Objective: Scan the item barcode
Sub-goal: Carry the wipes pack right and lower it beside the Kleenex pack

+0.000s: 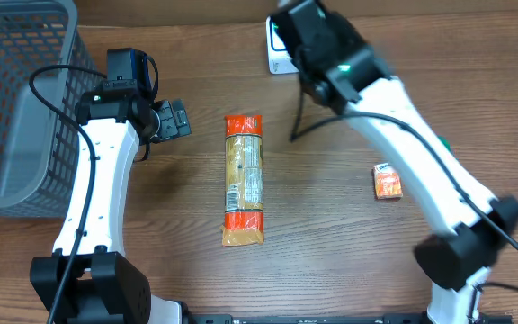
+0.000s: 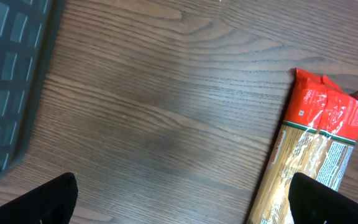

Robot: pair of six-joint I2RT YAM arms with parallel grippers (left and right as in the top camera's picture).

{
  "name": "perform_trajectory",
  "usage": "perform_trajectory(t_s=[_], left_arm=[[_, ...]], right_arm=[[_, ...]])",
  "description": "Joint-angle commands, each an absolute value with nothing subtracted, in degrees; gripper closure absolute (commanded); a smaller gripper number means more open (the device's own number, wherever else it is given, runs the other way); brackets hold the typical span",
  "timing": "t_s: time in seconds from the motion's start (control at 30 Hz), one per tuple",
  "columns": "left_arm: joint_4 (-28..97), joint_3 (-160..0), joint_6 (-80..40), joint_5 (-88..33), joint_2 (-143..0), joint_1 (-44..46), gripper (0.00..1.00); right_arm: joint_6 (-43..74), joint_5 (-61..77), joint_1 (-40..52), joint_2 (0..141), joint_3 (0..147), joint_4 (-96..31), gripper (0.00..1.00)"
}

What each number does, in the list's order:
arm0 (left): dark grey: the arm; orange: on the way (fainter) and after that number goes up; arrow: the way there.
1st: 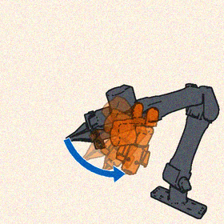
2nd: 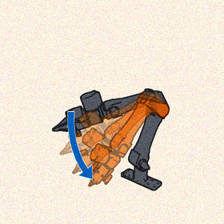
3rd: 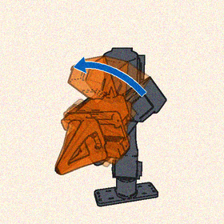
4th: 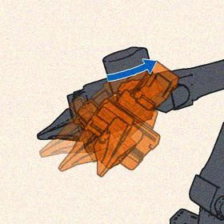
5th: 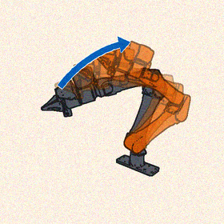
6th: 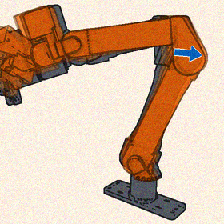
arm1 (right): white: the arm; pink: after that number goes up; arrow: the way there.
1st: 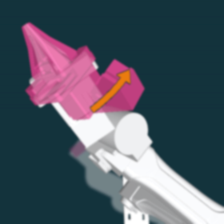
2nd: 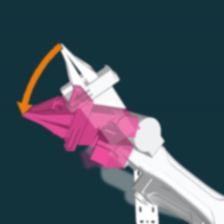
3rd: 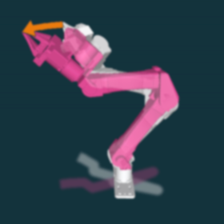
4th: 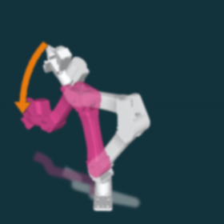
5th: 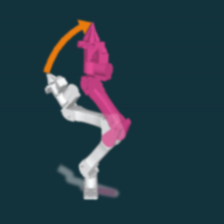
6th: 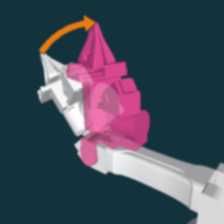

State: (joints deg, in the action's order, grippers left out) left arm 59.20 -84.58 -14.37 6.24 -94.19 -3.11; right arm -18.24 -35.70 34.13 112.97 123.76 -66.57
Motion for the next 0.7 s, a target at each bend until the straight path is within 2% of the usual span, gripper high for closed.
perform_trajectory(t_s=[0.0, 0.13, 0.27, 0.5, 0.67], left_arm=[[59.4, -84.4, -13.7, 6.0, -94.6, -3.4, 0.0], [59.4, -84.4, -13.7, 6.0, -94.6, -3.4, 0.0], [59.4, -84.4, -13.7, 6.0, -94.6, -3.4, 0.0], [59.4, -84.4, -13.7, 6.0, -94.6, -3.4, 0.0], [59.4, -84.4, -13.7, 6.0, -94.6, -3.4, 0.0]], right_arm=[[-5.2, -23.6, 31.3, 111.9, 123.7, -75.3, 0.96], [-2.8, -9.0, 27.0, 112.9, 123.6, -87.0, 0.96], [-3.0, -2.9, 23.9, 113.4, 120.5, -90.4, 0.96], [-3.9, -2.9, 21.9, 113.4, 107.2, -85.8, 0.96], [-9.3, -4.4, 21.8, 113.4, 95.4, -77.9, 0.96]])
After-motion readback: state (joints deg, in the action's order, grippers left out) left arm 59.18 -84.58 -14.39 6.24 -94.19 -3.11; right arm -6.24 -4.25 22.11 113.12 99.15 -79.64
